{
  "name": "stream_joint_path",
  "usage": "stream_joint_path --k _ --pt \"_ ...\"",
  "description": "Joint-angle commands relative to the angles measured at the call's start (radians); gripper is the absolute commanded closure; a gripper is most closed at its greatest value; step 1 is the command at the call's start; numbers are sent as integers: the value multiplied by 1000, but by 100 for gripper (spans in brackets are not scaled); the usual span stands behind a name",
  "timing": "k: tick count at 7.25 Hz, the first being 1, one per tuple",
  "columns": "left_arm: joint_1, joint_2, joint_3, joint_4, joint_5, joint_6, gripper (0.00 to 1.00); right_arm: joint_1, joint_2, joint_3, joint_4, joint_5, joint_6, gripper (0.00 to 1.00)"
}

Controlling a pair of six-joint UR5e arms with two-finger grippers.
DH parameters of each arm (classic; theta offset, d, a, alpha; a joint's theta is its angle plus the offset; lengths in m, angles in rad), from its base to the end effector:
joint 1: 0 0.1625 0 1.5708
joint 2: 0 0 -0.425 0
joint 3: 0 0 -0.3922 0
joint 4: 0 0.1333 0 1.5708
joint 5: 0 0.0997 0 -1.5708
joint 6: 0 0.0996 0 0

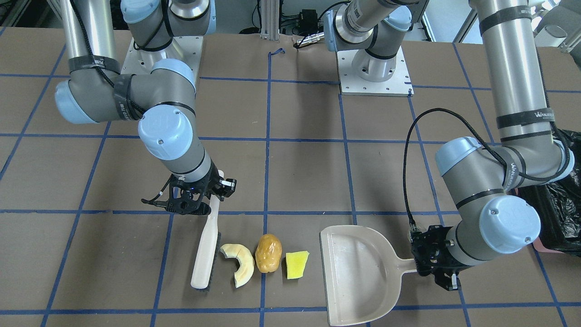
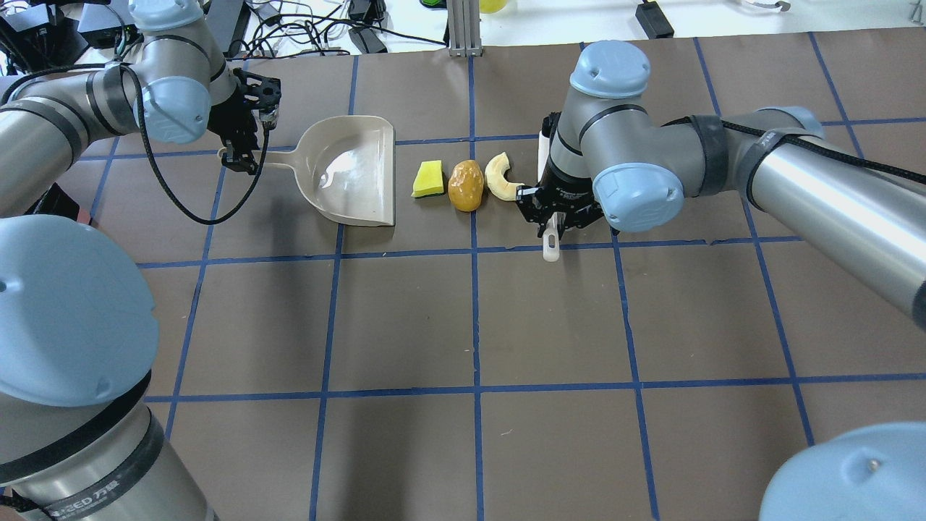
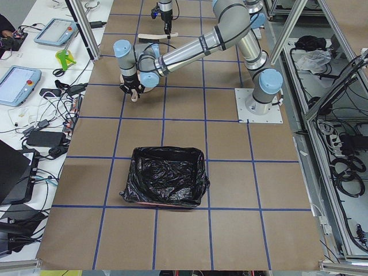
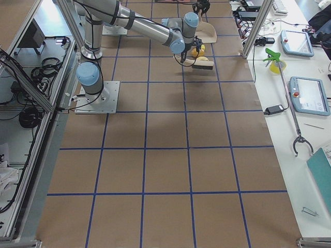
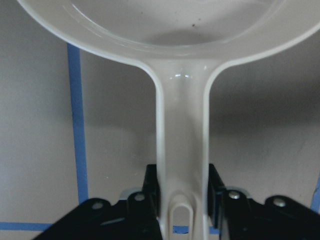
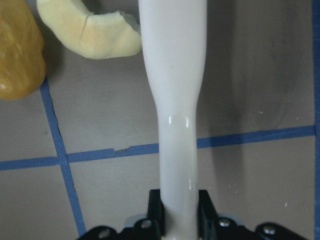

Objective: Sweep and dump trash into bin
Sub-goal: 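Lift the brush with the right gripper and move it behind the items, then sweep the sponge, potato and fruit piece into the dustpan with the brush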

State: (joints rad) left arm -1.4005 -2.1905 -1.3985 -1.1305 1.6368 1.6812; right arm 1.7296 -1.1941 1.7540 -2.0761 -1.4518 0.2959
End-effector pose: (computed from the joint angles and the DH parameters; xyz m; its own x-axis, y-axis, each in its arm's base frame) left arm -0.0064 -0.7108 0.2387 -0.0601 0.9981 0.0143 0.9962 0.0590 0.0648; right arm 0.2355 -0.5525 0.2452 -0.9848 0.1434 -0.0975 0.1352 0.9870 0.0868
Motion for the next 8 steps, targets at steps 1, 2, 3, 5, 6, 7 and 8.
stream_joint_path --k 1,2,3,5,6,7,8 --pt "0 0 1 0 0 0 97 24 18 1 -1 2 40 100" --pt "0 0 1 0 0 0 97 34 18 -1 -2 2 55 100" --pt "0 0 3 0 0 0 97 60 30 -4 -15 7 84 100" --pt "0 0 3 0 0 0 97 119 76 -80 -16 36 184 100" --pt "0 0 3 0 0 2 97 152 105 -120 -16 48 240 100" --pt "2 0 0 0 0 2 97 188 126 -157 -18 66 302 100" --pt "2 0 3 0 0 2 97 218 143 -183 -18 83 343 100"
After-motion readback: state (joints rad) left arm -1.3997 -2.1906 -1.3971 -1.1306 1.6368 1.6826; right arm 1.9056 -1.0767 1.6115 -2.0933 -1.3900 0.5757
